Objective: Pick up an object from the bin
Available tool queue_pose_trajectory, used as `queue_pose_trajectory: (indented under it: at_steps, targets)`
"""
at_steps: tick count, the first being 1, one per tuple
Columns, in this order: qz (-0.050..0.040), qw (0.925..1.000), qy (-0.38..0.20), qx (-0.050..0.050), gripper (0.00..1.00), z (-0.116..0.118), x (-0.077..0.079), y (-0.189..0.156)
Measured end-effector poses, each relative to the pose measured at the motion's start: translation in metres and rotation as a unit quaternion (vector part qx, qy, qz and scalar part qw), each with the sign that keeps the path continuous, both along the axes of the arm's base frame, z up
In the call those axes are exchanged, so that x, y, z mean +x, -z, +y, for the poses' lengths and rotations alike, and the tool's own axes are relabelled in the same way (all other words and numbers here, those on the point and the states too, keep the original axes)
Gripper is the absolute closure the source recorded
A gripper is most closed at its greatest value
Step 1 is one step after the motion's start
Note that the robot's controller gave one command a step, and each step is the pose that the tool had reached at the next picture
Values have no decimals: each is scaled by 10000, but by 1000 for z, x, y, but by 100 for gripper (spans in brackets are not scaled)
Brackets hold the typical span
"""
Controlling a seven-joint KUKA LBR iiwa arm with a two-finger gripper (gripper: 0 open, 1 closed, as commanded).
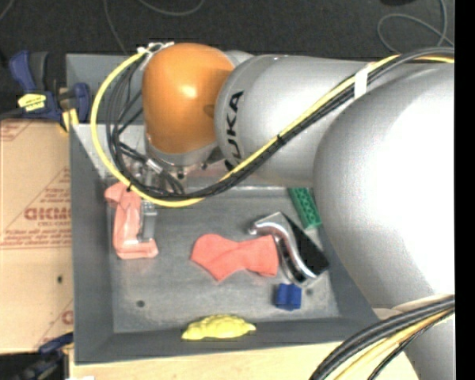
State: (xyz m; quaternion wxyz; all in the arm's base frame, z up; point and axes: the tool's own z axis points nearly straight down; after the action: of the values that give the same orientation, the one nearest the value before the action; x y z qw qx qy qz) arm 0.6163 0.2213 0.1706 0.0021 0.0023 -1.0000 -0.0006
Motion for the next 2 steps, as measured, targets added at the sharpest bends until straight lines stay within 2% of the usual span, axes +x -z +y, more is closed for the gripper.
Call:
queue_pose_trajectory:
  at_steps: [1, 2]
  targets:
    - [-31, 10000, 16, 6, 0, -1, 1, -5]
    - [-23, 9999, 167, 11, 0, -15, 5, -19]
